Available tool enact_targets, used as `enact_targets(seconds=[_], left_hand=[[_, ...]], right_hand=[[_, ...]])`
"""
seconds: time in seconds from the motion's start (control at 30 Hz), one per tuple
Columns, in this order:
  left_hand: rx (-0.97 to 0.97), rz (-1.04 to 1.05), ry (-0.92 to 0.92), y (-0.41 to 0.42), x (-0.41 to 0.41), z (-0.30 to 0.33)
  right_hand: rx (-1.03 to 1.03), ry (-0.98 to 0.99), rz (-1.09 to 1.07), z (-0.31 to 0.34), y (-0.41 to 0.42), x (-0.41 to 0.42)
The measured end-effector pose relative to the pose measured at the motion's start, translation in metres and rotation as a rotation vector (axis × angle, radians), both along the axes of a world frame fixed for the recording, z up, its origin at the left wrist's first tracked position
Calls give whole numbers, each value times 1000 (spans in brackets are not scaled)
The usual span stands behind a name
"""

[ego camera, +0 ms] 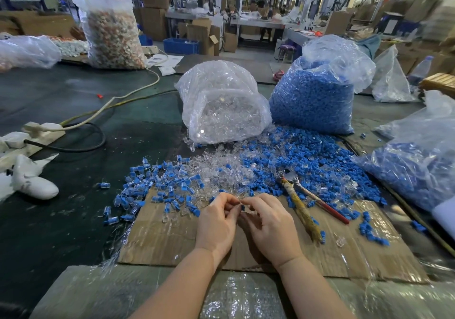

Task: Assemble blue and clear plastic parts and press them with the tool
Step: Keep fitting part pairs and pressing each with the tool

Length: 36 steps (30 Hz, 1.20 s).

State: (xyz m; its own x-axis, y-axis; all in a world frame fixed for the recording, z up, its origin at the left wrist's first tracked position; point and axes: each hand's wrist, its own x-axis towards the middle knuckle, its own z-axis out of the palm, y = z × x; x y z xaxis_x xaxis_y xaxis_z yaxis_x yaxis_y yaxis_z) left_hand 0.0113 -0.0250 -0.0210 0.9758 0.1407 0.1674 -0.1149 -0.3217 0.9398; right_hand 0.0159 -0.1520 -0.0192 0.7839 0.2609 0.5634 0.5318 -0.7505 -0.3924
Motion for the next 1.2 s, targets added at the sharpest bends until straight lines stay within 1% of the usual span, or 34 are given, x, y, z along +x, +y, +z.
enact_targets(seconds=[0.07, 0.13, 0.27, 0.3, 0.37, 0.43, 0.47, 0.53, 0.63, 0.8, 0.87, 0.97, 1.1, 1.13, 1.17, 1.2], left_hand=[[-9, 5, 2, 0, 0, 0], [-13, 12, 11, 0, 0, 0], [-18, 16, 28, -1, 0, 0], [-16, 16, 29, 0, 0, -1], [-12, 11, 33, 0, -1, -1], [-5, 11, 33, 0, -1, 0], [0, 12, 31, 0, -1, 0], [8, 18, 30, -1, -1, 1], [-1, 18, 42, -1, -1, 2], [-21, 16, 58, 0, -1, 3], [-31, 14, 71, 0, 0, 3], [-45, 12, 82, 0, 0, 3], [-78, 20, 102, 1, 1, 4], [-98, 24, 109, 1, 1, 5], [-126, 30, 116, 1, 2, 6], [-159, 41, 124, 2, 3, 7]], right_hand=[[7, -16, -29, 0, 0, 0], [21, -43, -113, 1, -1, 2], [13, -25, -427, 4, -8, 3], [-19, 34, -526, 5, -11, 4], [-171, 274, -730, 11, -19, 5], [-300, 488, -851, 15, -32, 9], [-332, 559, -866, 16, -37, 11], [-377, 633, -854, 18, -45, 12], [-436, 645, -848, 21, -48, 13], [-402, 684, -848, 20, -53, 19], [-426, 668, -838, 21, -54, 20], [-489, 593, -829, 25, -53, 19], [-503, 524, -804, 37, -48, 14], [-498, 515, -769, 39, -46, 12], [-451, 519, -709, 42, -44, 11], [-357, 545, -622, 45, -41, 8]])
